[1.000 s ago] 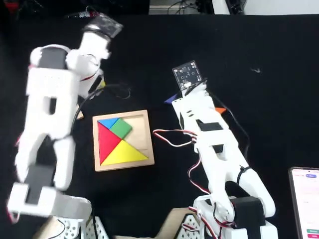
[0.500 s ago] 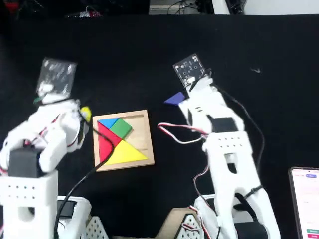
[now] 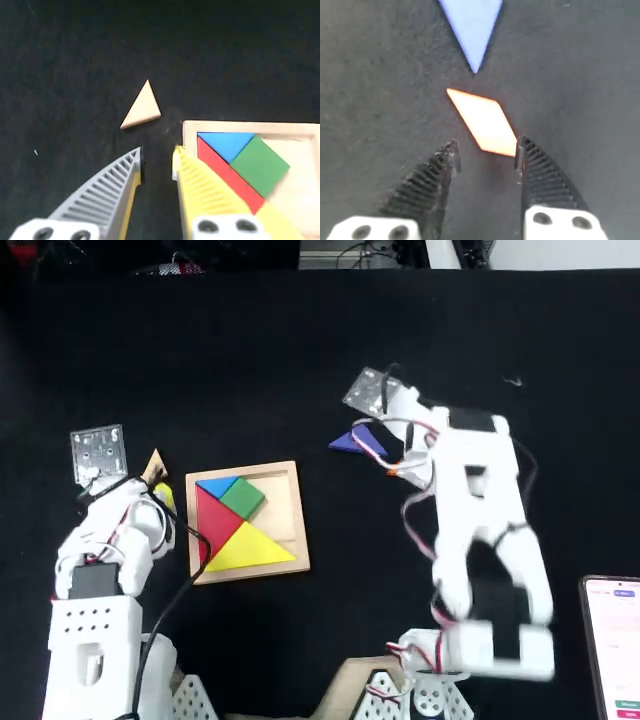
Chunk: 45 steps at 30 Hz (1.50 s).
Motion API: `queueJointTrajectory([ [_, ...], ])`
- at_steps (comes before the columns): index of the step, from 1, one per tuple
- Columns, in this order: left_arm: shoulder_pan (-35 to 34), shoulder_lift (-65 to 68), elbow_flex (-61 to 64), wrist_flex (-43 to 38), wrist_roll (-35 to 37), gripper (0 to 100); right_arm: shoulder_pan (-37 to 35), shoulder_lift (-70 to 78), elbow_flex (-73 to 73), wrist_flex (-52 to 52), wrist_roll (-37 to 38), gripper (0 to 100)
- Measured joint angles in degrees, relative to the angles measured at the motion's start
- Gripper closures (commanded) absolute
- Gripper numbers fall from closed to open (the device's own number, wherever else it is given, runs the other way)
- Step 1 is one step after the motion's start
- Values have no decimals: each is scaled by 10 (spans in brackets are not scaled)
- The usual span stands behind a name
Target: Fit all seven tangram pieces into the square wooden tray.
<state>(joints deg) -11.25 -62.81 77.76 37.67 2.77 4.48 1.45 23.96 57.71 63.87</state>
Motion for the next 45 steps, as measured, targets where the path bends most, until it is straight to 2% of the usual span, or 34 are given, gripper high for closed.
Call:
queueJointTrajectory([
  [7, 0, -1, 6, -31, 0, 884, 13, 135, -83, 0, 33, 810],
  [12, 0, -1, 10, -33, 0, 884, 15, 156, -84, 0, 71, 810],
  [22, 0, -1, 10, -33, 0, 884, 23, 203, -102, -23, 76, 812],
  [24, 0, -1, 10, -33, 0, 884, 23, 212, -117, -11, 78, 840],
  [26, 0, -1, 10, -33, 0, 884, 23, 219, -133, 4, 78, 912],
  [29, 0, -1, 10, -33, 0, 884, 20, 226, -146, 8, 78, 990],
  [38, 0, -1, 10, -33, 0, 884, 20, 224, -154, 5, 79, 959],
  [45, 0, -1, 10, -33, 0, 884, 12, 127, -152, 104, 78, 959],
])
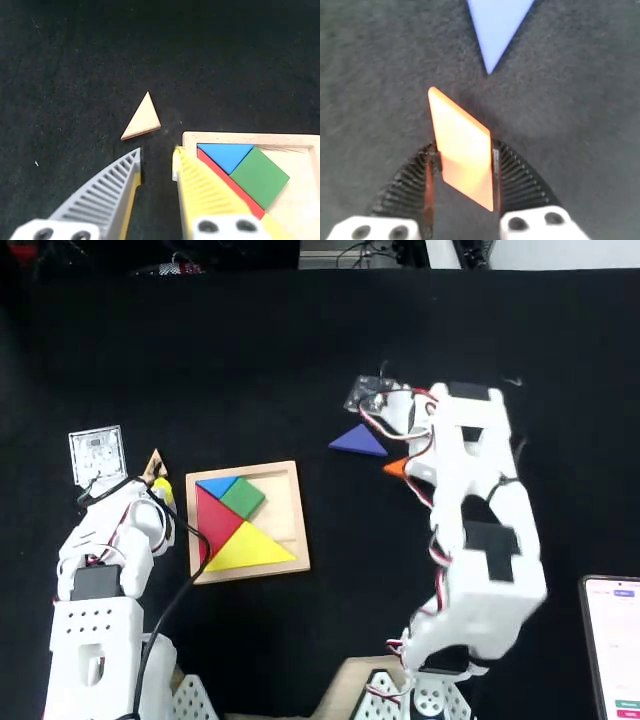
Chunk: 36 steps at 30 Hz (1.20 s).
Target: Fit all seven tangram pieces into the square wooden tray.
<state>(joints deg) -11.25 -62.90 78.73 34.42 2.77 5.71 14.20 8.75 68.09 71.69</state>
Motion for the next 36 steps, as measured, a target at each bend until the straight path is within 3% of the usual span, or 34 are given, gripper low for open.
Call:
queueJointTrajectory([
  [6, 0, 0, 0, 0, 0, 884, -47, -127, 0, 87, -144, 959],
  [10, -33, 0, 0, 0, 0, 884, -118, -164, 0, 127, -323, 959],
  [17, -150, -1, 26, 0, -9, 884, -280, -156, 18, 134, -636, 959],
  [24, -160, -1, 33, -2, -18, 884, -342, -73, 35, 72, -898, 959],
  [28, -162, -1, 33, -2, -18, 884, -360, -16, 35, 62, -954, 959],
  [36, -162, -1, 33, -2, -18, 884, -372, 19, 20, 67, -963, 959],
])
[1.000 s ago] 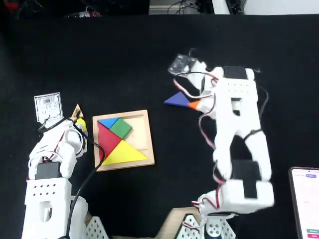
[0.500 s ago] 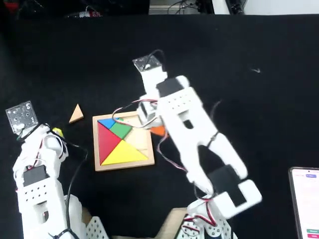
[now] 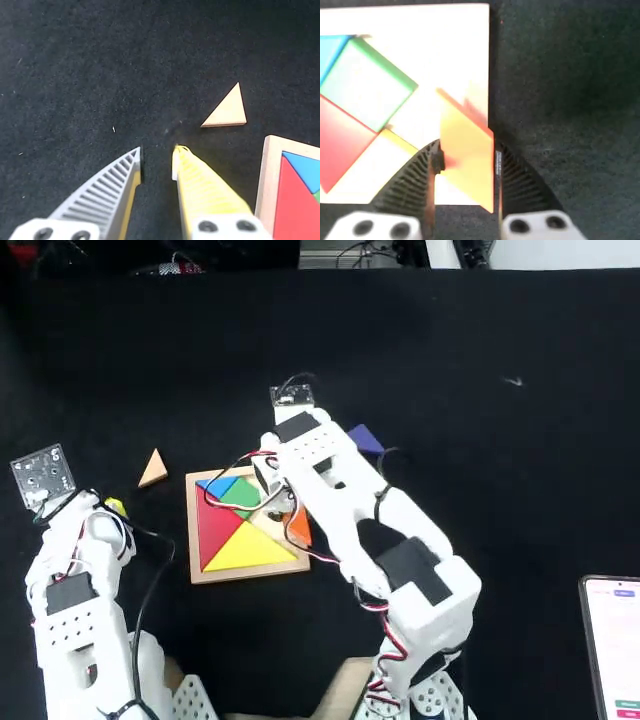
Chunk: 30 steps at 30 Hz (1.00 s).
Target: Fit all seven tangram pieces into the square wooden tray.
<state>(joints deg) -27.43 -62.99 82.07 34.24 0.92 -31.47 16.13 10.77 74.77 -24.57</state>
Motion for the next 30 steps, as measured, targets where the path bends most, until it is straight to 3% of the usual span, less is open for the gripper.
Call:
queueJointTrajectory([
  [17, 0, 0, 0, 0, 0, 884, -48, 8, 0, 4, -42, 954],
  [24, 0, 0, 0, 0, 0, 884, -48, 8, 0, 4, -42, 792],
  [30, 0, 0, 0, 0, -2, 884, -48, 8, 0, 4, -42, 795],
])
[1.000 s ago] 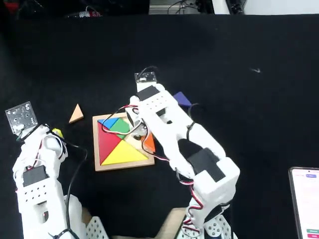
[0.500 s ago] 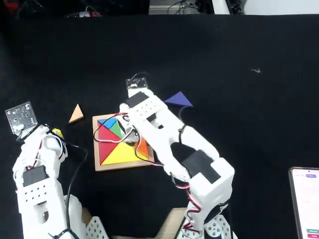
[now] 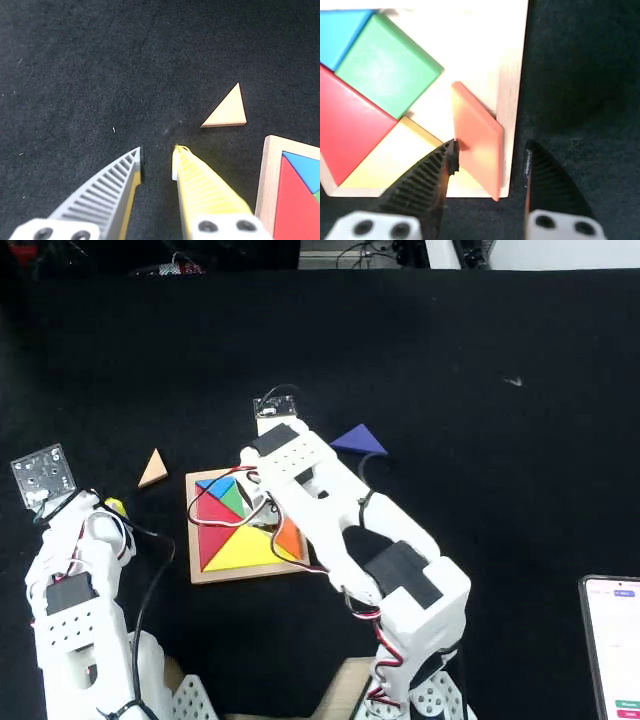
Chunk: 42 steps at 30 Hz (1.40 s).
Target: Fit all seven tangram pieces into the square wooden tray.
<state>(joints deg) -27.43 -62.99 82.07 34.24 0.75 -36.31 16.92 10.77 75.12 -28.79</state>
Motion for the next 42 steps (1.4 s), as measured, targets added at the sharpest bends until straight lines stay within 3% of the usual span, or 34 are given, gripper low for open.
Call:
queueJointTrajectory([
  [6, 6, 0, 0, 0, -3, 884, 0, 0, -18, 0, 0, 815],
  [14, 6, 0, 0, 0, -3, 884, 0, 0, -18, 4, 25, 920],
  [23, 6, 0, 0, 0, -3, 884, 1, 20, -33, 11, 25, 920],
  [30, 6, 0, 0, 0, -3, 884, 0, 20, -98, 89, 39, 920],
  [37, 6, 0, 0, 0, -3, 884, 82, -21, -145, 126, 164, 920],
  [42, 6, 0, 0, 0, -3, 884, 197, -18, -154, 46, 401, 919],
])
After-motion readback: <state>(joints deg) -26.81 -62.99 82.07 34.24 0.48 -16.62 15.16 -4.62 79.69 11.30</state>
